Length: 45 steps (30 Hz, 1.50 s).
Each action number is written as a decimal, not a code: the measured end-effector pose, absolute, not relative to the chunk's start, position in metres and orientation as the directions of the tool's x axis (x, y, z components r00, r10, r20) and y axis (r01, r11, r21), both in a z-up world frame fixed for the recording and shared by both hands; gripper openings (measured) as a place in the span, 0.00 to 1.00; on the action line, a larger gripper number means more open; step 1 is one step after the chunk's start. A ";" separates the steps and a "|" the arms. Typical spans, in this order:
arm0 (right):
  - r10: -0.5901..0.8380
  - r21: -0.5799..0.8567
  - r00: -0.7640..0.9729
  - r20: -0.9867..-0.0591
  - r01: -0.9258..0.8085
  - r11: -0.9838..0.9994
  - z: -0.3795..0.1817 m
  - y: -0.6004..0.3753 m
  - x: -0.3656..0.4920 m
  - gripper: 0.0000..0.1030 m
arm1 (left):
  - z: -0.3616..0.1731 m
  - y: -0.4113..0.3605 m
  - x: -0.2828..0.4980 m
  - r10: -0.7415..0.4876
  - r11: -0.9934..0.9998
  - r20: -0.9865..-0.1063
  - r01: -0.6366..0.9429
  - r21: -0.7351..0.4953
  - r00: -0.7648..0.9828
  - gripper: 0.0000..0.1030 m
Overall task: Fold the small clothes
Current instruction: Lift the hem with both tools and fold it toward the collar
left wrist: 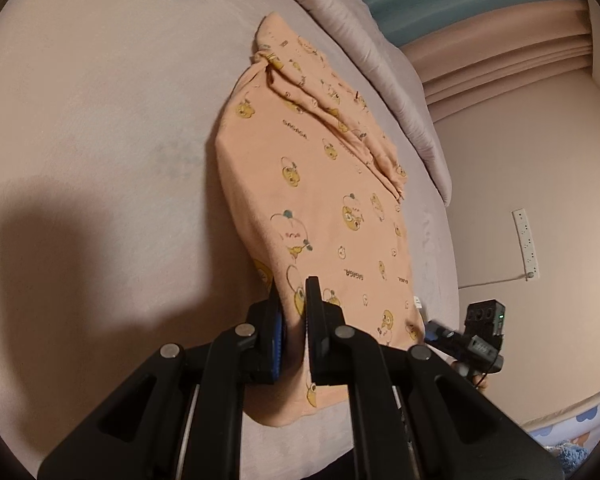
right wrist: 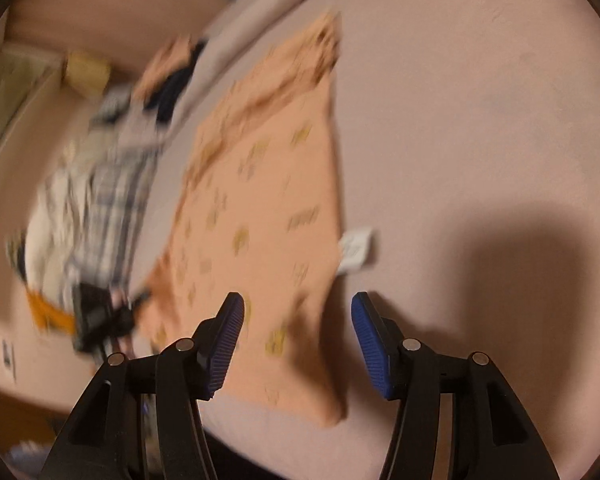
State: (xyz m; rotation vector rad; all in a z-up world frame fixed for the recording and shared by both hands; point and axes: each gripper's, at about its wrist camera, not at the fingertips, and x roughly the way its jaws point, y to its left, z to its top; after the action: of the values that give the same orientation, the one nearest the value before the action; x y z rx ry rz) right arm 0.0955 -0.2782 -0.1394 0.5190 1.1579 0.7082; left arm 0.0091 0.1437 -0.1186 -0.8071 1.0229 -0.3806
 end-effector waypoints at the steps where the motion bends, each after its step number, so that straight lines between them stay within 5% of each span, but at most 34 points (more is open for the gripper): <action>1: 0.709 0.661 0.199 -0.677 -0.259 0.704 -0.142 -0.268 0.094 0.55 | -0.119 0.144 0.008 -0.628 0.659 -0.606 -0.081 -0.748 0.488 0.06; 5: 0.687 0.615 0.173 -0.705 -0.333 0.715 -0.141 -0.252 0.092 0.53 | -0.123 0.142 0.005 -0.640 0.659 -0.612 -0.078 -0.748 0.464 0.06; 8: 0.650 0.560 0.160 -0.743 -0.382 0.735 -0.138 -0.245 0.090 0.27 | -0.124 0.137 0.000 -0.647 0.675 -0.623 -0.051 -0.736 0.439 0.06; 12: 0.655 0.537 0.183 -0.733 -0.435 0.723 -0.135 -0.244 0.080 0.09 | -0.126 0.136 -0.004 -0.651 0.674 -0.625 -0.050 -0.737 0.430 0.06; 27: 0.845 0.688 0.327 -0.423 -0.490 0.535 -0.090 -0.248 0.099 0.08 | -0.085 0.151 0.023 -0.740 0.475 -0.363 0.058 -0.878 0.567 0.05; 35: 0.838 0.679 0.327 -0.437 -0.491 0.546 -0.085 -0.240 0.112 0.08 | -0.100 0.146 0.040 -0.735 0.531 -0.454 0.013 -0.847 0.503 0.05; 42: 0.852 0.711 0.330 -0.406 -0.472 0.521 -0.087 -0.243 0.116 0.08 | -0.102 0.156 0.042 -0.749 0.461 -0.389 0.000 -0.887 0.537 0.03; 45: 0.854 0.702 0.330 -0.403 -0.487 0.520 -0.082 -0.240 0.117 0.08 | -0.094 0.150 0.043 -0.738 0.515 -0.434 0.015 -0.857 0.517 0.04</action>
State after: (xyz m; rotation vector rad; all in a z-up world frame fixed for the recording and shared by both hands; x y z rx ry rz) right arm 0.1167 -0.2397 -0.0819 0.5101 0.8387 0.9279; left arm 0.0429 0.1501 -0.0939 -0.9268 0.9242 -0.5399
